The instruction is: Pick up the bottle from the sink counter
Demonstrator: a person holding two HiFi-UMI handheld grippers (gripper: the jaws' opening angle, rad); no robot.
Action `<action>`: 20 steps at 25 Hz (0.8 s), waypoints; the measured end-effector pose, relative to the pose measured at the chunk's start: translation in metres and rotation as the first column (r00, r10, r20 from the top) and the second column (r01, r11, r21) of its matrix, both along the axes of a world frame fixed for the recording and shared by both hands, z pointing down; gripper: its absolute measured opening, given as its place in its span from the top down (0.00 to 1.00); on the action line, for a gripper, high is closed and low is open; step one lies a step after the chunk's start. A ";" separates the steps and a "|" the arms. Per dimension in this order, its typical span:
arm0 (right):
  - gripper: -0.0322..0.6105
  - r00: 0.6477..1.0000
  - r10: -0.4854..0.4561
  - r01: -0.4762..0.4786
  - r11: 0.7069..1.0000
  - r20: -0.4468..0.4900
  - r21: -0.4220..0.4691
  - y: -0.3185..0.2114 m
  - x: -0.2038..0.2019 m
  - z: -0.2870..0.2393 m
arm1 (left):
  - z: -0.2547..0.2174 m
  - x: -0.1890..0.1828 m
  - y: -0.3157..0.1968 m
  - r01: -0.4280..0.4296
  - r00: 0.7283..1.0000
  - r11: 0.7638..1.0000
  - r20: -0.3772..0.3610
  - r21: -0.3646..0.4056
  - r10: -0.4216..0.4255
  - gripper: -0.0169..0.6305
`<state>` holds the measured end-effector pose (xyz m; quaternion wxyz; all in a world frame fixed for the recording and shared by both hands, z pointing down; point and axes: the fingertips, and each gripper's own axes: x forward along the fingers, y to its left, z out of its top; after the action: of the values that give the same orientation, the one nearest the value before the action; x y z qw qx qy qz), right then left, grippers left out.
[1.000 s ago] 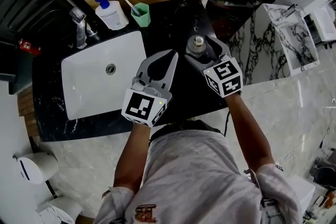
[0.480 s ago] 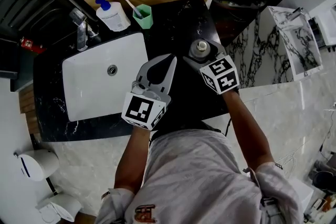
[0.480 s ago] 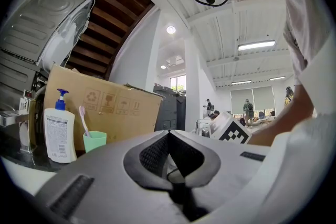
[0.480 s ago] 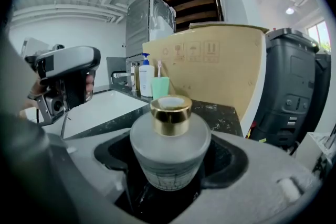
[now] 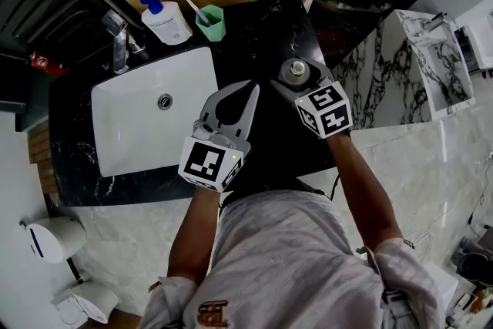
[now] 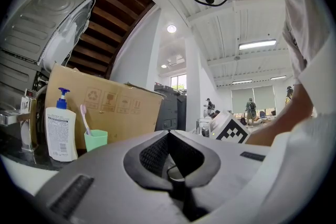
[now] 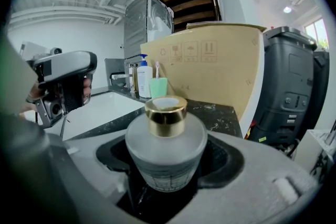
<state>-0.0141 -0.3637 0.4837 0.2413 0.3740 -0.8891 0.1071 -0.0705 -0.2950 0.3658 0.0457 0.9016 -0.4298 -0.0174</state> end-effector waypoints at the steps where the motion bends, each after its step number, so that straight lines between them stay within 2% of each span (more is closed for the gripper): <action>1: 0.43 1.000 0.003 -0.003 1.000 0.006 0.000 0.000 0.000 0.000 | 0.000 0.000 0.000 0.000 1.000 1.000 0.001 0.001 0.000 0.97; 9: 0.43 0.998 -0.004 0.001 0.999 0.064 0.040 0.009 0.003 -0.032 | -0.012 0.003 0.007 0.003 1.000 1.000 0.005 0.006 -0.003 0.97; 20: 0.43 0.991 -0.076 0.055 0.984 0.113 0.172 0.047 0.007 -0.114 | -0.041 0.010 0.019 0.002 1.000 0.998 0.007 0.066 -0.002 0.97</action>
<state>-0.0071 -0.3165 0.3700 0.1587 0.3564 -0.9196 0.0459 -0.0604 -0.2758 0.3247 0.0144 0.9023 -0.4300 -0.0287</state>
